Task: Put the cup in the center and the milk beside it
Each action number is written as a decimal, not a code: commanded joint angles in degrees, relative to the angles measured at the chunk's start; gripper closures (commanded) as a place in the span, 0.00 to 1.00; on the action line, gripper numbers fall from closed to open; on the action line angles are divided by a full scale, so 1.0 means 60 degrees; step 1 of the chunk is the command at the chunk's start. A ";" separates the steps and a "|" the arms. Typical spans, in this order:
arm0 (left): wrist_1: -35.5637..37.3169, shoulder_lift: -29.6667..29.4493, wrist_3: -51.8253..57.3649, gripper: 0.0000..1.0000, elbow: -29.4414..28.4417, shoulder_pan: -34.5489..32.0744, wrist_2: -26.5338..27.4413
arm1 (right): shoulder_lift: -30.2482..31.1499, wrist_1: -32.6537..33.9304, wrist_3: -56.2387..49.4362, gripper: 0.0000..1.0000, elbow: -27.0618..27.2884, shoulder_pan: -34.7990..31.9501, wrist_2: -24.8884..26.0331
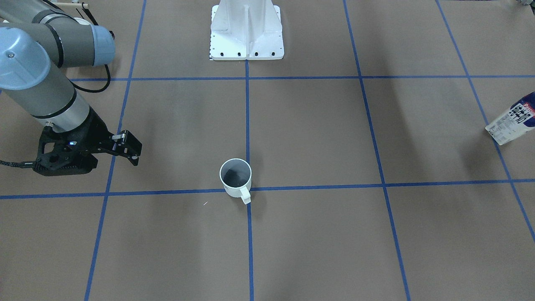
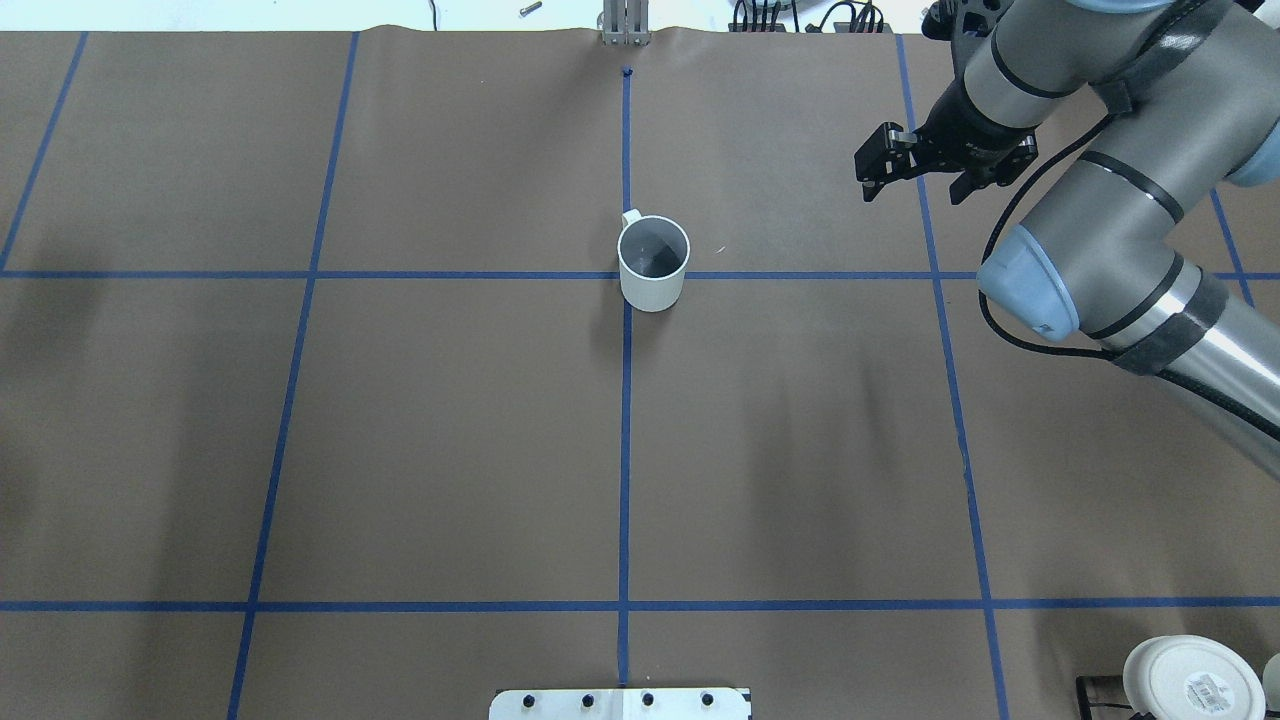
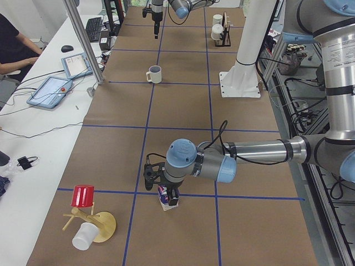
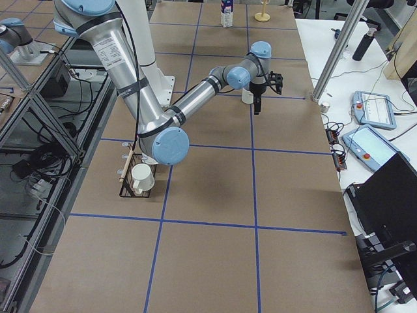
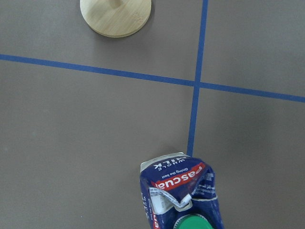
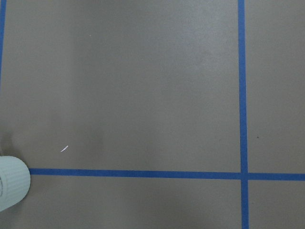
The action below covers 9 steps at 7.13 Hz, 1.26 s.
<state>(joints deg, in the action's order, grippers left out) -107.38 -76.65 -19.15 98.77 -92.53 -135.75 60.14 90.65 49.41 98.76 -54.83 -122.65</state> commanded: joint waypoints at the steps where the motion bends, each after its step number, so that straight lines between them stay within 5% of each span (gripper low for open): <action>1: -0.0077 -0.0261 -0.1035 0.00 -0.0055 0.0273 -0.0007 | -0.0004 -0.0006 0.0012 0.00 -0.0010 0.0070 0.0051; 9: -0.0297 -0.0248 -0.1437 0.00 -0.0611 0.1109 0.0140 | 0.0025 -0.0035 0.0071 0.00 0.0005 0.0319 0.0125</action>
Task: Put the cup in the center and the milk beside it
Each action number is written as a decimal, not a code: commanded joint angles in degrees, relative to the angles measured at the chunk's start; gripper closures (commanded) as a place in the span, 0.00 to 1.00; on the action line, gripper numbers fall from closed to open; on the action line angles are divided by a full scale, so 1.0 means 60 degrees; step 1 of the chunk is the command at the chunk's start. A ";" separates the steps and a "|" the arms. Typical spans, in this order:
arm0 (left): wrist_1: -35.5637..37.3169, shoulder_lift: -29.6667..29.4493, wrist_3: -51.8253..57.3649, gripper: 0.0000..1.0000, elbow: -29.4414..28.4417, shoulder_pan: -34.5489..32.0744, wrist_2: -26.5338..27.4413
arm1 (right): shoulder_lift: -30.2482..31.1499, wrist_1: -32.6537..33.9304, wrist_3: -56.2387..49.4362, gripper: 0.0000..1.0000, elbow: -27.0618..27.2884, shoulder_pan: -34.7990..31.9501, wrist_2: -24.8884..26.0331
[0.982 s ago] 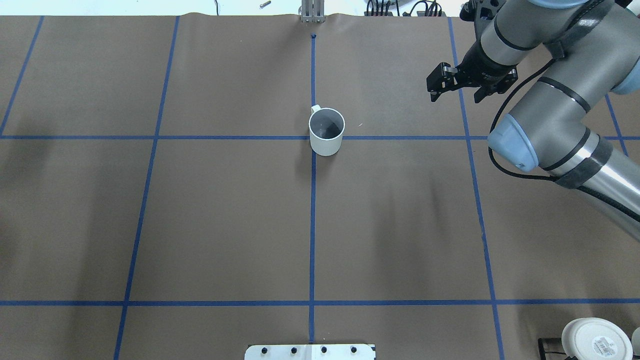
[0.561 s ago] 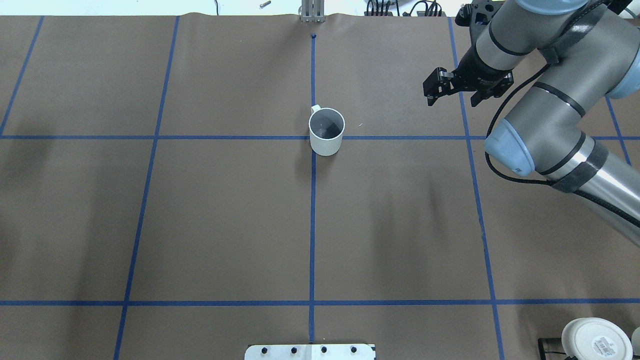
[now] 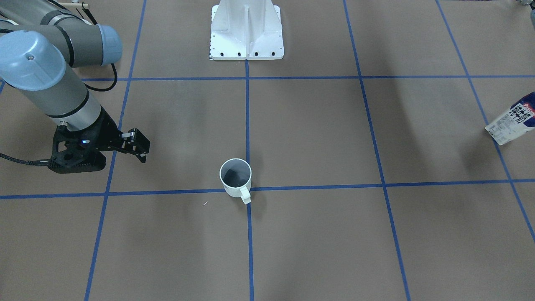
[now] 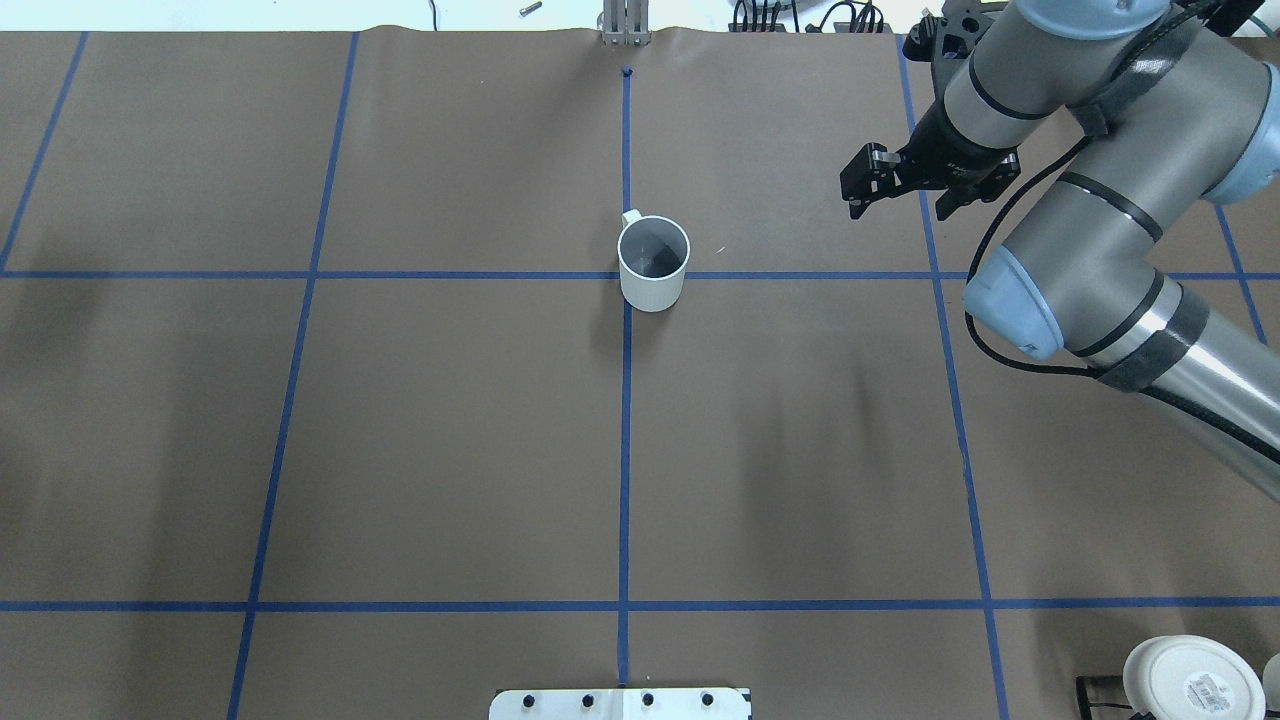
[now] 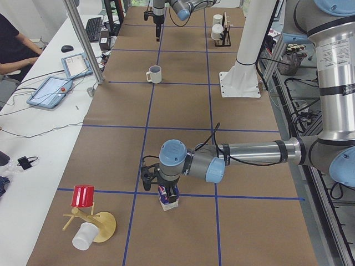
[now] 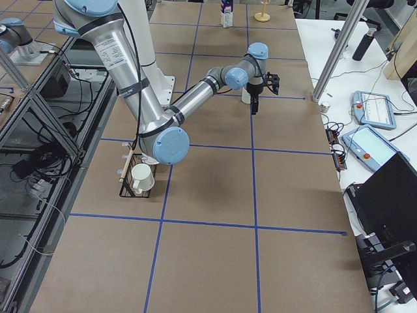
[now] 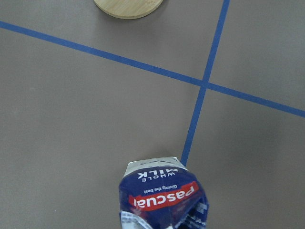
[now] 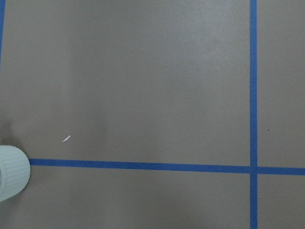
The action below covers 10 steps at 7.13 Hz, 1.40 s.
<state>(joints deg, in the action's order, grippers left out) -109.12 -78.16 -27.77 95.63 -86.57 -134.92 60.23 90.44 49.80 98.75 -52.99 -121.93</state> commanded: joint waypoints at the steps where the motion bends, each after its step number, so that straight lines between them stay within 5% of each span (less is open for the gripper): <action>1: -0.0022 -0.0011 0.0028 0.00 -0.0234 0.0189 0.0001 | -0.0004 0.0000 0.0006 0.00 0.0007 0.0027 0.0049; 6: -0.0401 -0.0011 0.0145 0.08 -0.0382 0.0468 0.0015 | -0.0004 0.0000 -0.0009 0.00 0.0036 0.0071 0.0049; 10: -0.0461 -0.0026 0.0233 0.68 -0.0383 0.0468 0.0015 | -0.0004 0.0000 -0.0038 0.00 0.0051 0.0071 0.0064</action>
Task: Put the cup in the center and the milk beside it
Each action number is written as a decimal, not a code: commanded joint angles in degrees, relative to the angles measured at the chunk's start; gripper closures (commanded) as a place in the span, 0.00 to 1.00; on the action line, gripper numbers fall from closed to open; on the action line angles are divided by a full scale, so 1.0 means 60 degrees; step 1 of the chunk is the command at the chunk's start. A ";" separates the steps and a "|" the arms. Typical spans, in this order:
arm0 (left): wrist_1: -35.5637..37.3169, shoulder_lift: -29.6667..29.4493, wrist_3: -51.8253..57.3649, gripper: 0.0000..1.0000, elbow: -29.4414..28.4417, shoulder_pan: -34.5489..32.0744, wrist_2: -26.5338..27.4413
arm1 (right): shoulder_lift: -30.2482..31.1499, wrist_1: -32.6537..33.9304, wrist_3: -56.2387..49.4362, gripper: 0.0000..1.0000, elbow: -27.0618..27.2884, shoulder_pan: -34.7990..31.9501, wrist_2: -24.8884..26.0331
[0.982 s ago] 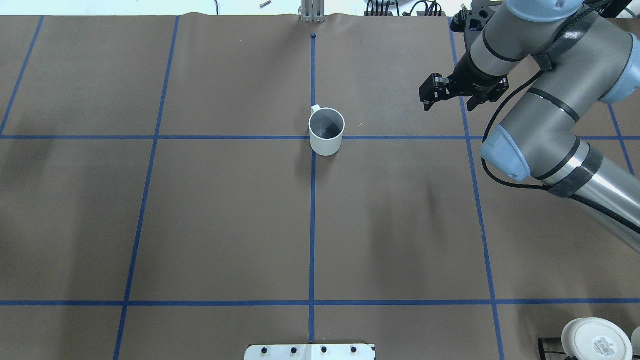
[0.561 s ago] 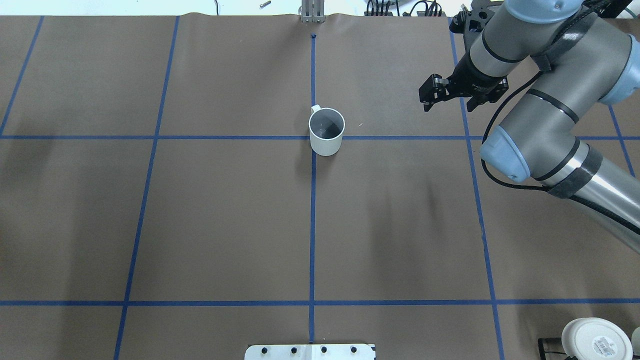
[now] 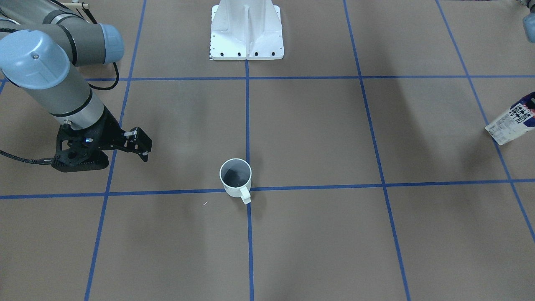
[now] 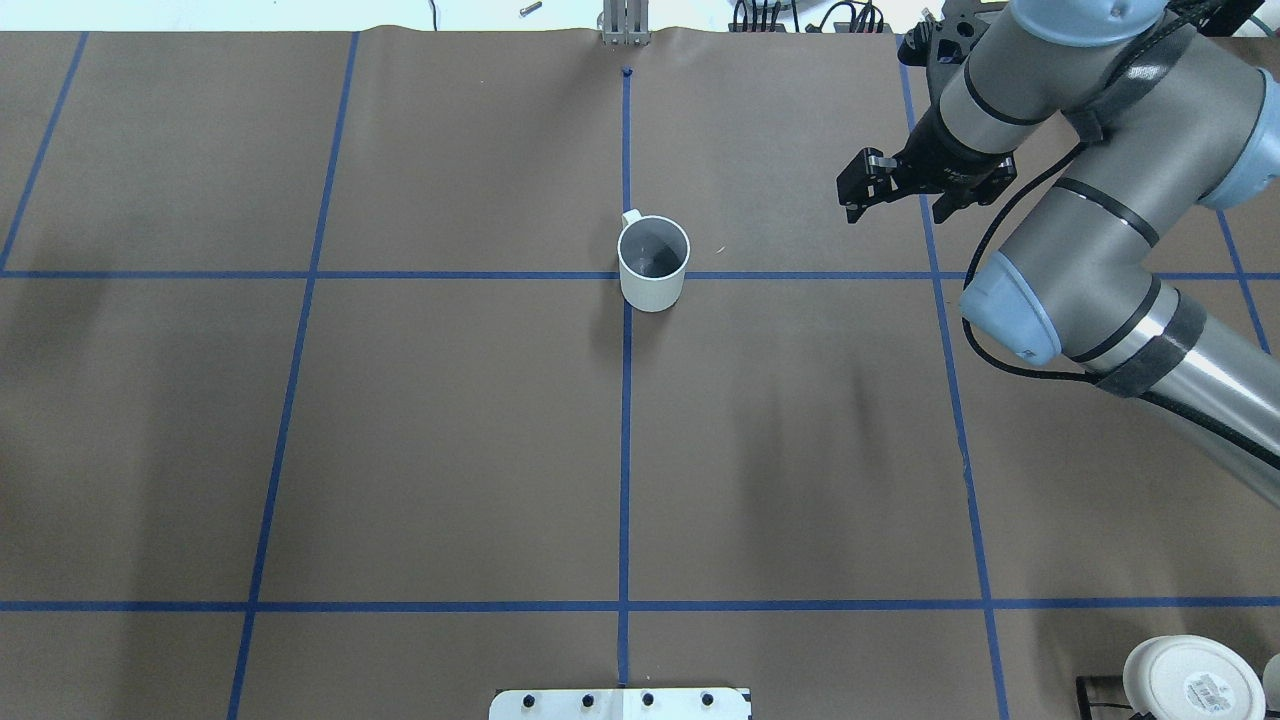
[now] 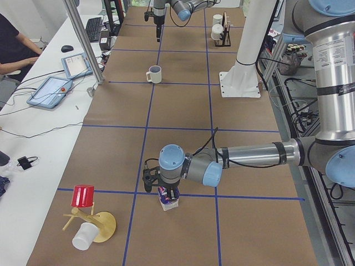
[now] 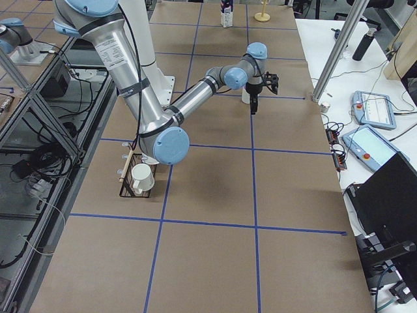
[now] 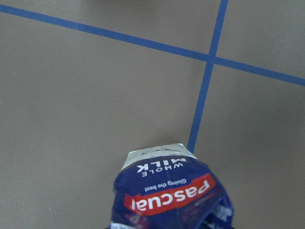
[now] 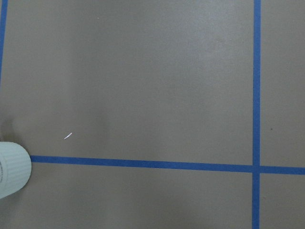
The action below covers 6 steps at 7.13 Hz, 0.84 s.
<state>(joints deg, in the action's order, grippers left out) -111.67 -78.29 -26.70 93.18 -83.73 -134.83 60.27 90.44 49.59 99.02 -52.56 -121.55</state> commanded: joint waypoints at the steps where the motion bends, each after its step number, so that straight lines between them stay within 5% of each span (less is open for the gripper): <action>1: -0.0311 0.0039 0.0186 0.81 0.0013 -0.0004 0.0001 | -0.0012 0.0000 -0.0003 0.00 0.0005 0.0000 -0.0014; 3: -0.0344 -0.0004 0.0188 1.00 0.0318 -0.0034 0.0293 | -0.0012 0.0000 -0.0017 0.00 0.0005 -0.0014 -0.0058; 6: -0.0285 -0.0135 0.0188 1.00 0.0905 -0.0121 0.0309 | 0.0003 0.0000 -0.0032 0.00 0.0020 -0.0219 -0.0161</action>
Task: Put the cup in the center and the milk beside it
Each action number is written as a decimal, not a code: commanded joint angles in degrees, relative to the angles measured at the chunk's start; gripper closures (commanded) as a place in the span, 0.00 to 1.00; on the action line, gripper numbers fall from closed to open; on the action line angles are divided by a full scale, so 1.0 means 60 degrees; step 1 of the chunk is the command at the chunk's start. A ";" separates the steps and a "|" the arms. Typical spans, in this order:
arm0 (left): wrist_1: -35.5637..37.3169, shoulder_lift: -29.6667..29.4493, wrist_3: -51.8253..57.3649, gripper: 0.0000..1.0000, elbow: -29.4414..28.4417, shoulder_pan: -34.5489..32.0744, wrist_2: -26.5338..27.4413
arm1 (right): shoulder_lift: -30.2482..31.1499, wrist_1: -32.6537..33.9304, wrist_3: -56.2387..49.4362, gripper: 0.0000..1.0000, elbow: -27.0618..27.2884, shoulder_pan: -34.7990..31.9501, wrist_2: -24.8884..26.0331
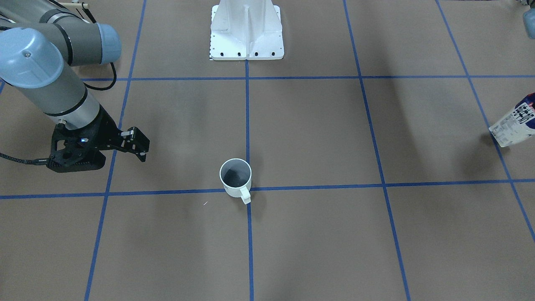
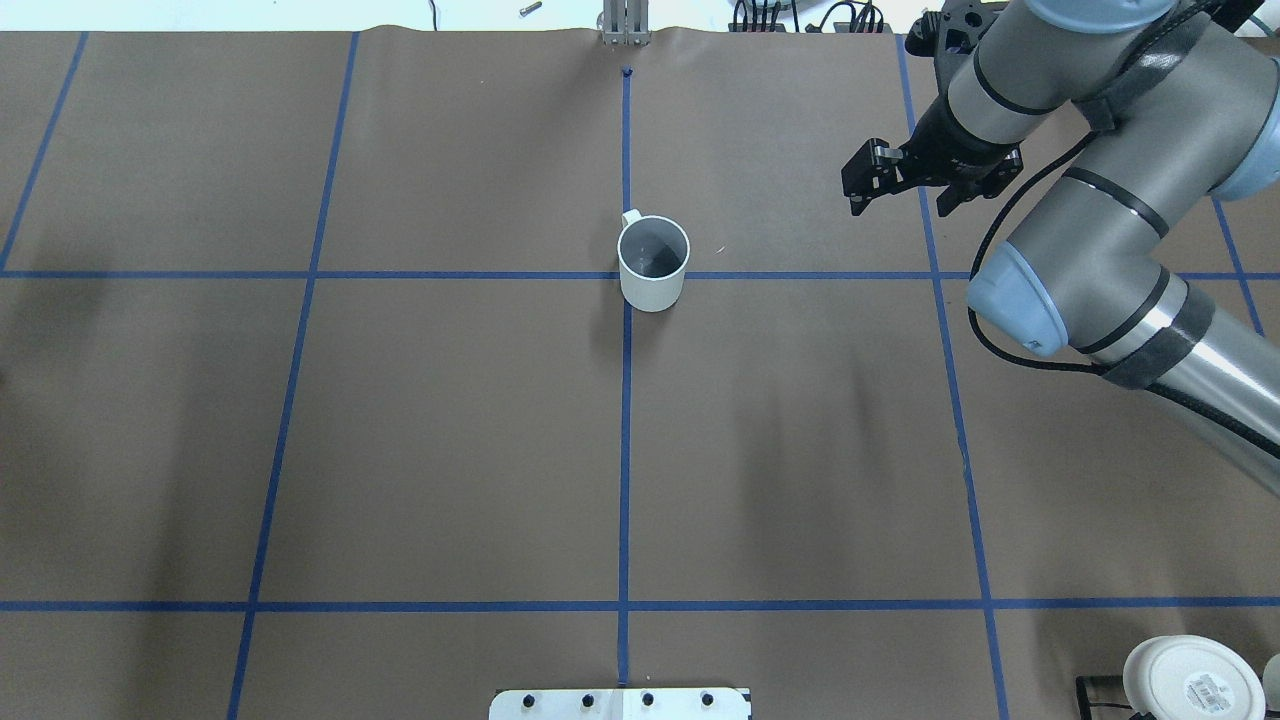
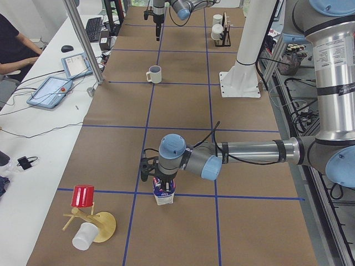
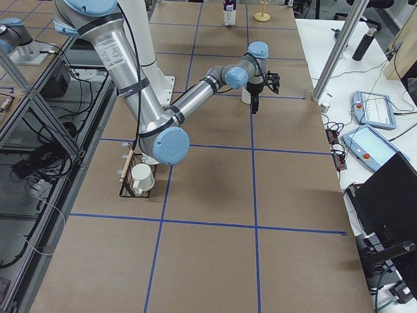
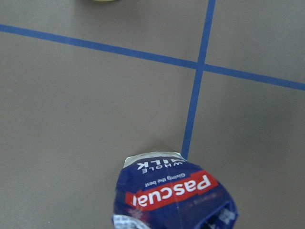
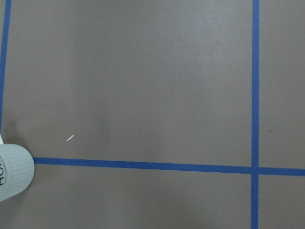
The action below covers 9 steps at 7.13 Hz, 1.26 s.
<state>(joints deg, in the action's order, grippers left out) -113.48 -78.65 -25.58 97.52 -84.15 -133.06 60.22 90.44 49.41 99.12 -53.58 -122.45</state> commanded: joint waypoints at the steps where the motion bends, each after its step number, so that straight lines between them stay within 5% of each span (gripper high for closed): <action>1: 0.0031 -0.0496 0.0000 1.00 0.0226 -0.0067 0.0058 | 0.0012 0.0000 -0.0002 0.00 0.0018 -0.0078 -0.0012; 3: 0.0903 -0.1912 -0.0029 1.00 0.0212 0.0006 0.0087 | 0.0041 0.0000 0.0012 0.00 0.0091 -0.0196 -0.0027; 5: 0.3342 -0.4194 -0.0175 1.00 0.0226 0.0384 0.0146 | 0.0085 0.0000 0.0012 0.00 0.0120 -0.0240 -0.0012; 8: 0.6028 -0.6775 -0.0553 1.00 0.0022 0.1978 0.1039 | 0.0217 -0.0015 0.0012 0.00 0.0193 -0.0284 0.0017; 9: 0.6066 -0.7553 -0.1905 1.00 -0.0254 0.2607 0.1025 | 0.0232 -0.0015 0.0012 0.00 0.0208 -0.0298 0.0017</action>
<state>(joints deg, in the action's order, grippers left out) -79.86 -118.01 -30.30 97.44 -72.82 -127.44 61.48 90.36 49.48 100.25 -55.29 -122.35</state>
